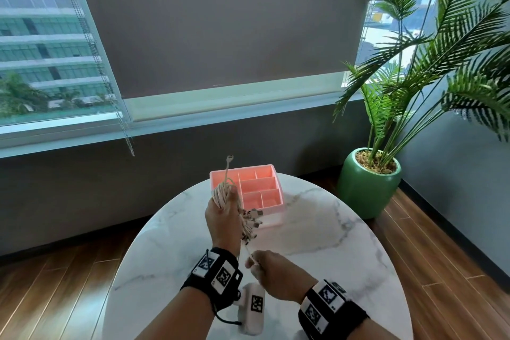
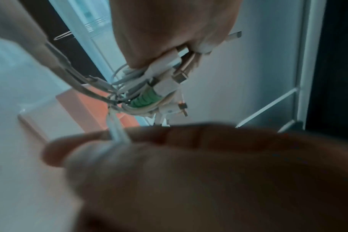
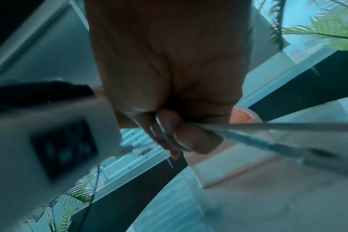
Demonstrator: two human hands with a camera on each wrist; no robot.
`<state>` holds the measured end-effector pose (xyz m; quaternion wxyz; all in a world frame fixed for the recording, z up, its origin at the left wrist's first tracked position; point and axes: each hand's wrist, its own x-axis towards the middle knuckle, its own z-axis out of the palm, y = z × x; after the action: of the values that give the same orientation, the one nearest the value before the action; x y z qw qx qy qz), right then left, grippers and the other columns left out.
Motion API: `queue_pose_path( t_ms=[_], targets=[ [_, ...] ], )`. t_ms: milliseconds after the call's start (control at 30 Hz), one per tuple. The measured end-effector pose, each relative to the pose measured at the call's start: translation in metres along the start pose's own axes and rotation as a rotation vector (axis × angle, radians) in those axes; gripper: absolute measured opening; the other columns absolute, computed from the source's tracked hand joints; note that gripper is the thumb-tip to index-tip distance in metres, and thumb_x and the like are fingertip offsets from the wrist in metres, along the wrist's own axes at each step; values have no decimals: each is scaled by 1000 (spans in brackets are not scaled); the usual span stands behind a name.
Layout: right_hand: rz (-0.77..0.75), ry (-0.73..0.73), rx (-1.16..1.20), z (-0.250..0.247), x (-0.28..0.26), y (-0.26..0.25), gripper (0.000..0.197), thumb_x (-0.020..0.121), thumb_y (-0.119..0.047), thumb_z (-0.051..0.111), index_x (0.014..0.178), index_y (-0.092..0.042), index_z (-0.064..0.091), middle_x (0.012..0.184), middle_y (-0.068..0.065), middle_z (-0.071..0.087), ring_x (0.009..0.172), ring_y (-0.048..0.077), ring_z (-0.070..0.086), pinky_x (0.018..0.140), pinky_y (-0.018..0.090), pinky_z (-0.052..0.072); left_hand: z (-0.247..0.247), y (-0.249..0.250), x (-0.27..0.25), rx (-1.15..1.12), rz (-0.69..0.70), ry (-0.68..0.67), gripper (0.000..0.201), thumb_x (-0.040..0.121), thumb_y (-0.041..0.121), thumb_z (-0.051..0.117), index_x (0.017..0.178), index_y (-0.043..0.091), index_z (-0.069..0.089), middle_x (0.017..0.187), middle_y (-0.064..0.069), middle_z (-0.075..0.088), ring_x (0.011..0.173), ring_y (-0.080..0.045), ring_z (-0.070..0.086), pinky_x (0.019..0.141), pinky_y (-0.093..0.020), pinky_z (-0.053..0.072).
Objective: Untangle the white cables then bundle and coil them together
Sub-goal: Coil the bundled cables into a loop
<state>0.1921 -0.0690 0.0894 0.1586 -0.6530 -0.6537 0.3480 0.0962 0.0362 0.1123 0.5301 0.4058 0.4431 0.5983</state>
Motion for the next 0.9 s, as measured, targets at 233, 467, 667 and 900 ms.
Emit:
queue_pose_path(
  t_ms=[233, 467, 667, 900],
  targets=[
    [-122, -86, -304, -45, -1, -27, 16, 92, -27, 54, 89, -15, 64, 90, 6, 65, 82, 24, 61, 75, 37, 51, -13, -19, -15, 338, 153, -320, 40, 87, 46, 67, 83, 7, 54, 58, 0, 49, 43, -6, 42, 41, -20, 37],
    [-105, -230, -269, -93, 3, -39, 11, 85, -23, 70, 74, -24, 72, 61, -8, 62, 53, 8, 54, 60, 31, 49, -22, -28, -25, 42, -142, -895, 87, 68, 87, 54, 83, 1, 63, 65, 0, 66, 58, -13, 63, 53, -22, 49],
    [-79, -194, -155, -129, 14, -34, 9, 77, -21, 79, 84, -16, 78, 62, -3, 66, 53, 6, 53, 49, 24, 41, -21, -23, -33, 404, -218, -1058, 83, 73, 87, 52, 92, 7, 60, 77, -10, 56, 70, -25, 51, 65, -34, 48],
    [-65, -111, 17, -143, 27, -7, 14, 74, -33, 84, 83, -23, 80, 62, 0, 60, 53, 5, 48, 46, 23, 40, -17, -9, -35, 247, -399, -1093, 24, 95, 38, 64, 79, 20, 61, 63, 4, 47, 53, -12, 51, 56, -25, 48]
  ],
)
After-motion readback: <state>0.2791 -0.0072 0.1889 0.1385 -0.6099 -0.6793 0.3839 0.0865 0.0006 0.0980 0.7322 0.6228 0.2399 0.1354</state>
